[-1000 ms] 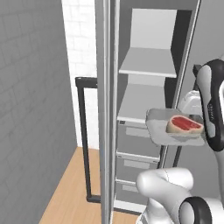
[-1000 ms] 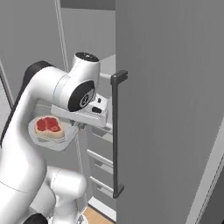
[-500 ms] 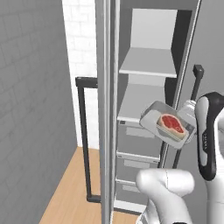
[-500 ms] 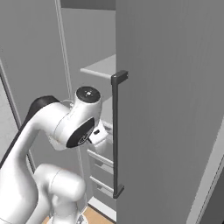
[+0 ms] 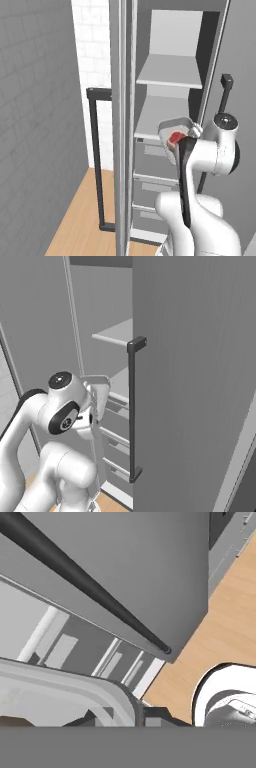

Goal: Take the meat container that has the steak and place it on the second highest rack of the freezer. Then take the vegetable container that has the mushroom and potato and place it on the highest rack of the freezer.

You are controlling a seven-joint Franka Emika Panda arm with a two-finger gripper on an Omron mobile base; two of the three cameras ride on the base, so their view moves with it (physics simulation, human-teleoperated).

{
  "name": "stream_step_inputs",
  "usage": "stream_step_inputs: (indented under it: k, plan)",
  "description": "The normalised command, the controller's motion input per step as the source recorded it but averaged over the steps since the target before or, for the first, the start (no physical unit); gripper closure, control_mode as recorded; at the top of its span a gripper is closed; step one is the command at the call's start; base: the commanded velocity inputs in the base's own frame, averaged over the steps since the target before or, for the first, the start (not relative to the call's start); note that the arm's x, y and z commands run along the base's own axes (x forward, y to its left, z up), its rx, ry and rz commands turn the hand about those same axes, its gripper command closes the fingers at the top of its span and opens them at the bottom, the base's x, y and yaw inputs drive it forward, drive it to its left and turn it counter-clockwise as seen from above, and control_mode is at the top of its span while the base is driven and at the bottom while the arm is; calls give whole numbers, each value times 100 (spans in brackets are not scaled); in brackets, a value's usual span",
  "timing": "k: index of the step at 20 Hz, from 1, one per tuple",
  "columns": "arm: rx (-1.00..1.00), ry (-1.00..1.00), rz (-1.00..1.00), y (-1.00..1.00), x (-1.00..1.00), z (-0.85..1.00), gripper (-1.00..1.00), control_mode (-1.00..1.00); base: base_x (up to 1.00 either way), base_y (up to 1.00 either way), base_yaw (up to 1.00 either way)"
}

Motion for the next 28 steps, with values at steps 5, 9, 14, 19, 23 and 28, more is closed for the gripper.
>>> stream_step_inputs:
  k: [5,9,14,19,23,28]
  plan:
    - [6,1,-43,2,84,0,100,-100,0,0,0]
    - [1,8,-18,0,83,0,100,-100,0,0,0]
    - [5,6,-5,0,95,0,100,-100,0,0,0]
    - [1,0,-1,0,65,0,100,-100,0,0,0]
    - [0,0,-7,0,59,-8,100,-100,0,0,0]
    - [1,-2,-5,0,51,-35,100,-100,0,0,0]
